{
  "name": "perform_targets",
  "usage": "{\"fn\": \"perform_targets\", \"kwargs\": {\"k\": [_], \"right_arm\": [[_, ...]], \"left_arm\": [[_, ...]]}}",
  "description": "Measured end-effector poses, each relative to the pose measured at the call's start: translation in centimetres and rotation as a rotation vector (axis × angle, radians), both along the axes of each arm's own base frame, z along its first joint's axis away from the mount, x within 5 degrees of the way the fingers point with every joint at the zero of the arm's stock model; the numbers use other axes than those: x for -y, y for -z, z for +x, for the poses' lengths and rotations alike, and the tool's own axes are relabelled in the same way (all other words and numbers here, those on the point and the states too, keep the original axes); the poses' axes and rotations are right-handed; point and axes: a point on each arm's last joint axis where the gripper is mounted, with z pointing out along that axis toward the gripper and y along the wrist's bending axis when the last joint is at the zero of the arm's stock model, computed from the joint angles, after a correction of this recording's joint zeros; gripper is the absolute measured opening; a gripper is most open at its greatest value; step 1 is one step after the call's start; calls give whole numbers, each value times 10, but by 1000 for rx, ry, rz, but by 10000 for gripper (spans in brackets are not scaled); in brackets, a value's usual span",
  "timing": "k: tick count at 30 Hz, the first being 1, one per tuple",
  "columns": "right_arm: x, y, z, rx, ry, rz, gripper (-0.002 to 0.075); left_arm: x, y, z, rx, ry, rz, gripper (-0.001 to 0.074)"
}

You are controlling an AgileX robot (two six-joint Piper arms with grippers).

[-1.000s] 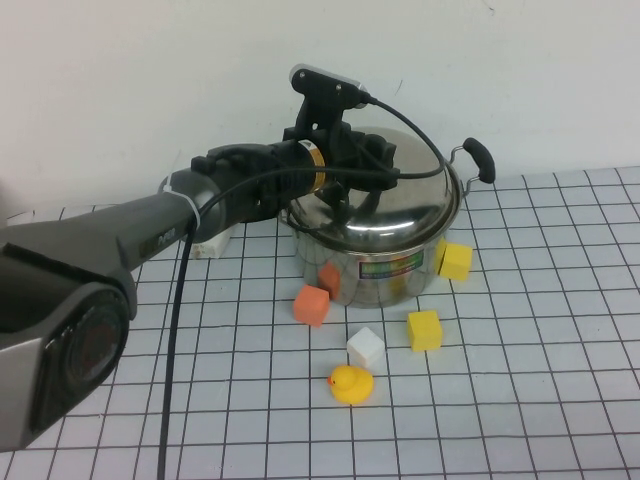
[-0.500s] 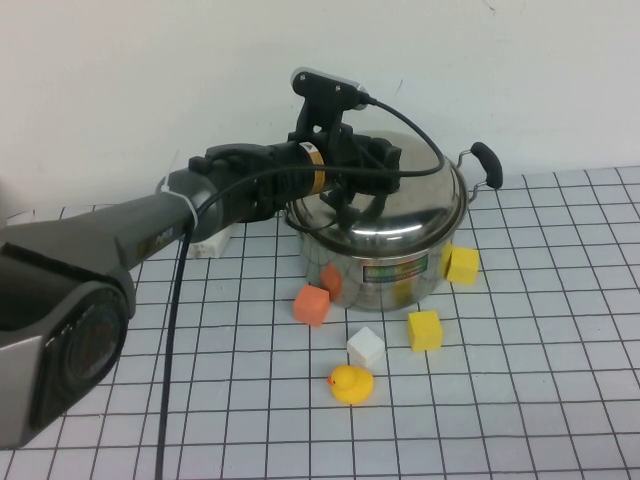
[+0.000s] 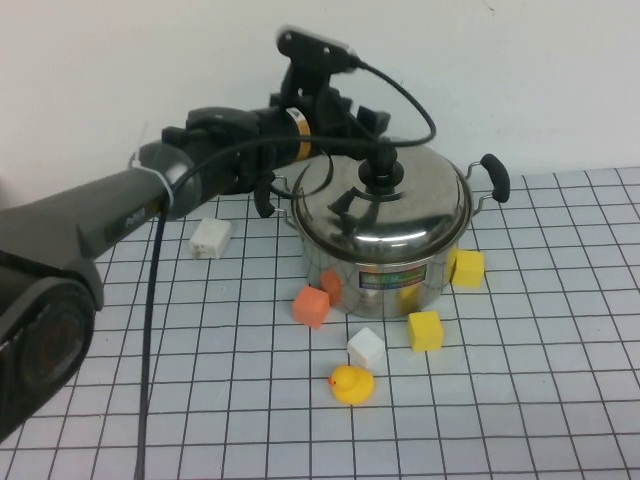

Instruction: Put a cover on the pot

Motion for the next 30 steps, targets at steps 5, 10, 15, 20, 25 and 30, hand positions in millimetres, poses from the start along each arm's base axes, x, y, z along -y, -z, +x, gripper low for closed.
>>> {"fn": "perform_targets", "kwargs": {"k": [5,10,15,20,25,30], "right_arm": [[0,0,0,0,0,0,9],[0,0,0,0,0,0,9],[0,0,0,0,0,0,9],[0,0,0,0,0,0,9],[0,0,0,0,0,0,9],[0,0,0,0,0,0,9]], "left_arm": [[-8,-29,-4,43,-68,-22,521],[-21,-91,-21,156,-128,-42,367],[-41,-162,-54,312,-198,-54,79],[-68,-203,-93,396,-306,-65,11],[-98,-203,-130,382,-464,-44,0],[-122,-177,-178,262,-519,-84,0]]}}
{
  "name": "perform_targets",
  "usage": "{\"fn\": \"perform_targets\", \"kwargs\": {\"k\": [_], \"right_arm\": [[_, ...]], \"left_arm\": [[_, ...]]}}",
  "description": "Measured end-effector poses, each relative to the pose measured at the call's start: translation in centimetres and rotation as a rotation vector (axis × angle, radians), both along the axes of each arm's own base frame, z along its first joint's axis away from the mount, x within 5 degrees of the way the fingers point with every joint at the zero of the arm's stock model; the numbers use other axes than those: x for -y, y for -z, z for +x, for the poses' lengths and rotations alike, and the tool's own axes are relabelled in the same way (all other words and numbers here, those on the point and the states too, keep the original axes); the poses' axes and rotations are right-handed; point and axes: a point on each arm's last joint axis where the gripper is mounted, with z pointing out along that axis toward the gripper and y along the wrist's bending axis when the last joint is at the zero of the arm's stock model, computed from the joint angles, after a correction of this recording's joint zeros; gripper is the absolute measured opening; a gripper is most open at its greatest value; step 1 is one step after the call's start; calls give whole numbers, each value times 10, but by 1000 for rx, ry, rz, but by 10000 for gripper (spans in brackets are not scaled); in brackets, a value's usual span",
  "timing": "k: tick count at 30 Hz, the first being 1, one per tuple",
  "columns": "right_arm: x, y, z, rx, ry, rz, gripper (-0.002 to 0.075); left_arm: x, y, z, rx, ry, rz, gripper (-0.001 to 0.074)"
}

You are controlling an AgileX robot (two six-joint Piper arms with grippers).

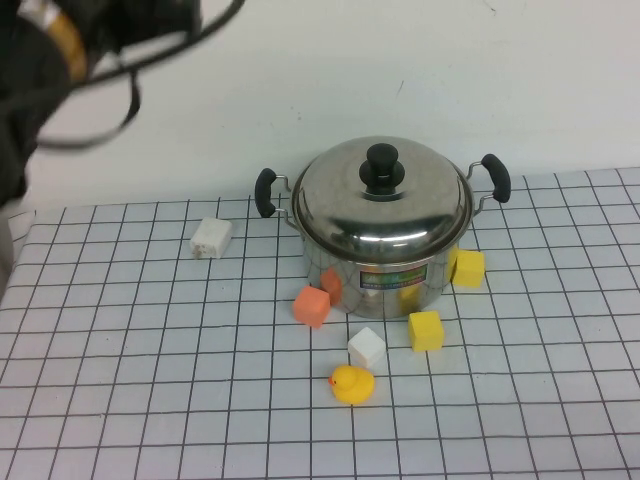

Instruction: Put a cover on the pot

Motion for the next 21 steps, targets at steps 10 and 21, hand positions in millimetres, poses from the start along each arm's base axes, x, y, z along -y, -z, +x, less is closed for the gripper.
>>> {"fn": "perform_targets", "kwargs": {"k": [10,21], "right_arm": [[0,0,0,0,0,0,9],[0,0,0,0,0,0,9]], "left_arm": [[-35,73,-87,-171,-15,-98,-1],[-70,103,-174,-77,-6,-164,-1]]}}
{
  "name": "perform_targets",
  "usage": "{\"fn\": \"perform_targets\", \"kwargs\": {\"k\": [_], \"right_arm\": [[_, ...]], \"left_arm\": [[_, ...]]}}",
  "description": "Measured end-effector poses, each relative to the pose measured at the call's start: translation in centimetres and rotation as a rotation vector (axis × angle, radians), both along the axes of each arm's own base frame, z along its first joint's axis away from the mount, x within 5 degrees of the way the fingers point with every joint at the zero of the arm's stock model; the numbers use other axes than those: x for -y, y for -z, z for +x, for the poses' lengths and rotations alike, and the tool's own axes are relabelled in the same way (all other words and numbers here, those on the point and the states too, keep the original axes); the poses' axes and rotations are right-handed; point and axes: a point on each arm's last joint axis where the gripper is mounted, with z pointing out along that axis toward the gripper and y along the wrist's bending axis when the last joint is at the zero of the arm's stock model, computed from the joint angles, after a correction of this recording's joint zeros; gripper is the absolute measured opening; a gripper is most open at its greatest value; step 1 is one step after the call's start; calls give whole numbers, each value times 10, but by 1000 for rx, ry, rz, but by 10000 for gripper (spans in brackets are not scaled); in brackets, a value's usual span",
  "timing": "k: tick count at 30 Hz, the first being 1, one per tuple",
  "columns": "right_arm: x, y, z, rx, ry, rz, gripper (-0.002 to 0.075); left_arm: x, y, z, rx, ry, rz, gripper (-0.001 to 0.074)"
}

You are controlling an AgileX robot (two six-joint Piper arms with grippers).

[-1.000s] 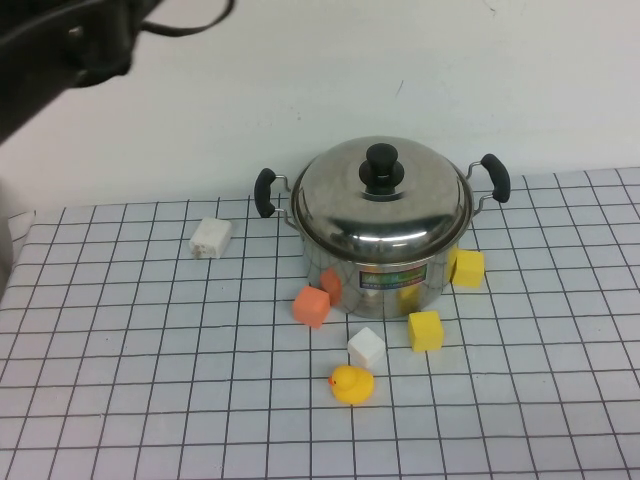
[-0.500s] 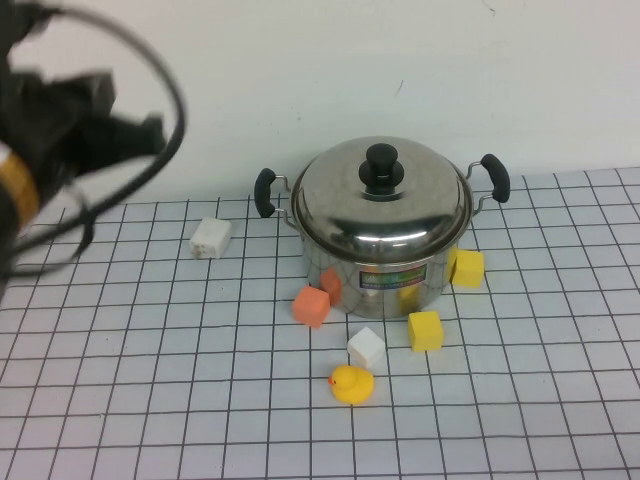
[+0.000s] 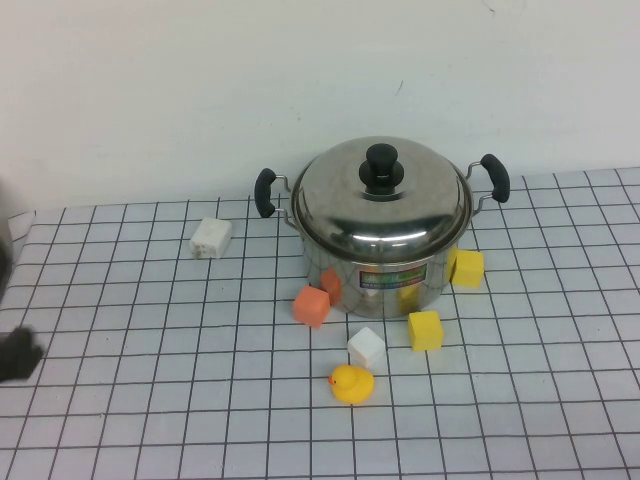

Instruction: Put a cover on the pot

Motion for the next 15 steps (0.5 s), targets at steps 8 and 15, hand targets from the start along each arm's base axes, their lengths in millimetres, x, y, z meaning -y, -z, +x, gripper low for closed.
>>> {"fn": "perform_targets", "kwargs": {"k": [8,15], "right_arm": [[0,0,0,0,0,0,9],[0,0,0,0,0,0,9]], "left_arm": [[-21,13,-46,142,-24,-63,-1],[-39,31,-71,230,-109,-110,-1]]}}
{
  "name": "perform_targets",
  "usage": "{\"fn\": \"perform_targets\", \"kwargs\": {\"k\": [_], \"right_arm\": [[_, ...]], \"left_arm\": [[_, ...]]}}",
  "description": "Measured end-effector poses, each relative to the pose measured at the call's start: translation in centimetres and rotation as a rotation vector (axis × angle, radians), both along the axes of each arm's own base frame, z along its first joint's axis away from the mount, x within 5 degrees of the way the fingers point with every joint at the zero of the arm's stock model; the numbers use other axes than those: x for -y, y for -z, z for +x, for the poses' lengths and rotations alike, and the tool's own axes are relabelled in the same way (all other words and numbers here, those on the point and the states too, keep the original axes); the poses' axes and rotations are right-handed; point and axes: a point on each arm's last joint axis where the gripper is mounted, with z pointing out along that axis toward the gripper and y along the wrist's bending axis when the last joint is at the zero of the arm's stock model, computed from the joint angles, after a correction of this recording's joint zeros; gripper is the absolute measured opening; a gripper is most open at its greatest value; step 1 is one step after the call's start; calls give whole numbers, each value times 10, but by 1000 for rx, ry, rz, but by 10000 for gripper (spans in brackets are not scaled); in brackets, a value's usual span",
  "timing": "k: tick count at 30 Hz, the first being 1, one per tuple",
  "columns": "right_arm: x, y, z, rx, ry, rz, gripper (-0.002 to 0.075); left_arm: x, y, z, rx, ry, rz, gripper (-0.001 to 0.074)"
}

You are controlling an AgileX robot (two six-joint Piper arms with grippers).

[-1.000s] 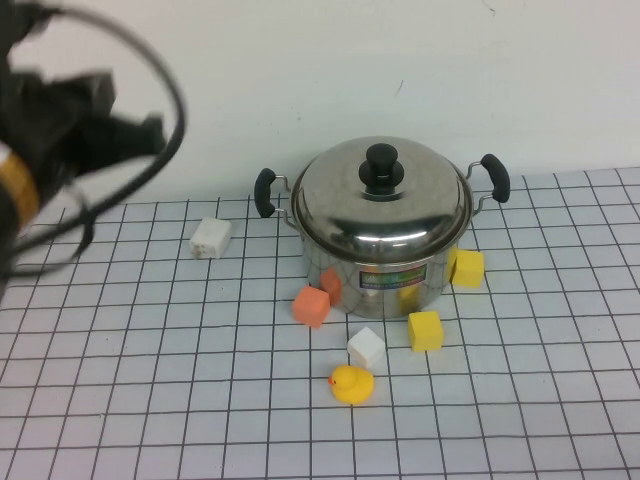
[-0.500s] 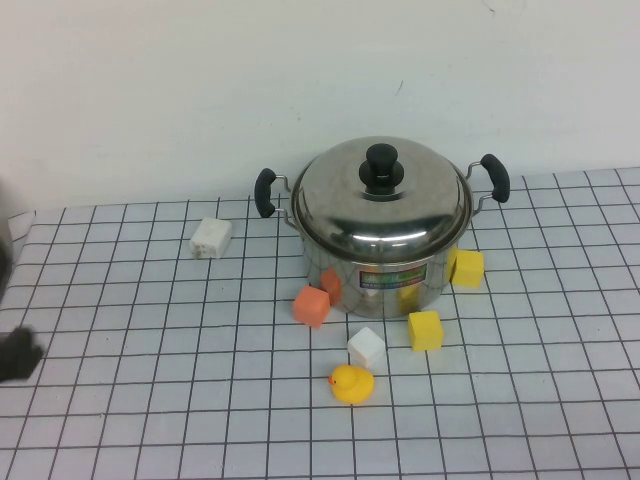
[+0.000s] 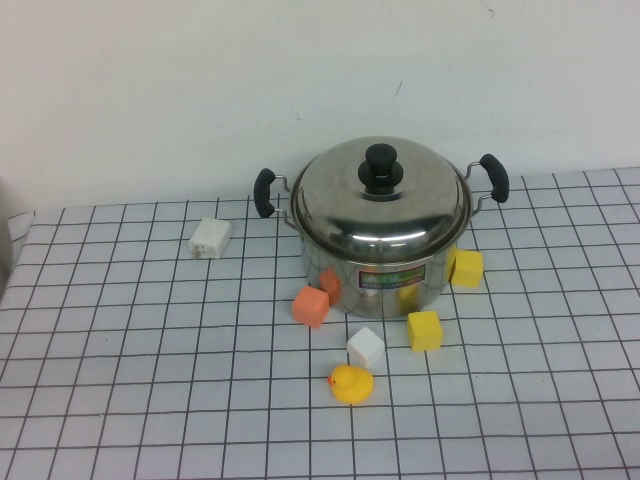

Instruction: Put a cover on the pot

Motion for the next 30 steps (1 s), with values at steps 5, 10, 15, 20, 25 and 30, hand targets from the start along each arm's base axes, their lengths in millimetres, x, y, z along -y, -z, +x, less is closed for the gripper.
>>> {"fn": "perform_targets", "kwargs": {"k": [5,10,15,20,25,30], "right_arm": [[0,0,0,0,0,0,9],[0,0,0,0,0,0,9],[0,0,0,0,0,0,9],[0,0,0,0,0,0,9],[0,0,0,0,0,0,9],[0,0,0,0,0,0,9]], "left_arm": [[-4,5,-8,36,-4,-20,-1],[-4,5,-8,41,-2,-22,-1],[-4,5,-8,41,-2,-22,-1],[-3,7,-8,37,-3,-13,-1],[-4,15,-6,-22,-2,-98,-1],[-4,33,-5,-156,-54,-87,-1]]}}
